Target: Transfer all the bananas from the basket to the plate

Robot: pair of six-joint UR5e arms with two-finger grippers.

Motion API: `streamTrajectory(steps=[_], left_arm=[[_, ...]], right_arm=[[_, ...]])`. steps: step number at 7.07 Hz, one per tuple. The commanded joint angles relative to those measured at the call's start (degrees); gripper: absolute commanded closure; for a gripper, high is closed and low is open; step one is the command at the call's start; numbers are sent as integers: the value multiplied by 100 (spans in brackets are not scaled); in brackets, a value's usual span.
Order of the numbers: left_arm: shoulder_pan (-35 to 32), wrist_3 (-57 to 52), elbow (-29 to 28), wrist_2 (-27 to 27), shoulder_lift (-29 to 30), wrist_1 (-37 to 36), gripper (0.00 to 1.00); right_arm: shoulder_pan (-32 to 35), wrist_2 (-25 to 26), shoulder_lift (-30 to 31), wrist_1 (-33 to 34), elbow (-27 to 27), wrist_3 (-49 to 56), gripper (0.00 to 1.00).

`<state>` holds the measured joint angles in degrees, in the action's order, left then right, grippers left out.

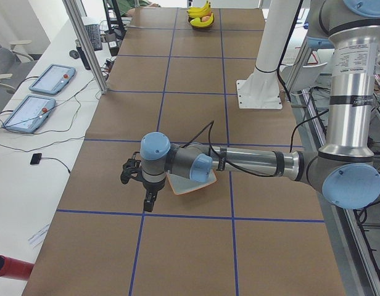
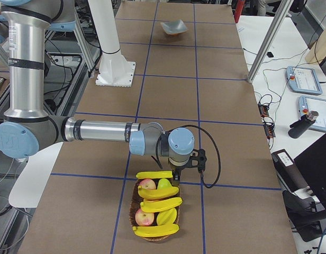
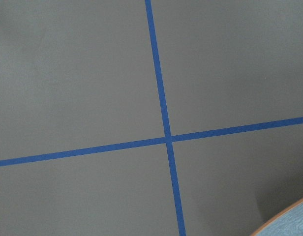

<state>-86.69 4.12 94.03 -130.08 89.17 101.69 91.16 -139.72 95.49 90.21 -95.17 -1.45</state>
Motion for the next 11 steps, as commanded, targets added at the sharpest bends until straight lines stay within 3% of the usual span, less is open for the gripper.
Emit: streamTrajectory(steps=[1, 6, 7, 9, 11], left_arm=[[3, -8, -60, 0, 30, 71, 0], [12, -61, -315, -9, 417, 71, 0], [12, -70, -315, 0, 461, 71, 0], [21, -70, -403, 9, 479, 79, 0], [21, -61, -412, -9, 479, 140, 0]], right_arm=[[8, -143, 66, -47, -36, -65, 0], [8, -100, -39, -56, -28, -347, 0], [8, -108, -31, -56, 172, -347, 0], [8, -108, 57, -545, 314, -347, 0], [8, -117, -57, -566, 342, -355, 0]])
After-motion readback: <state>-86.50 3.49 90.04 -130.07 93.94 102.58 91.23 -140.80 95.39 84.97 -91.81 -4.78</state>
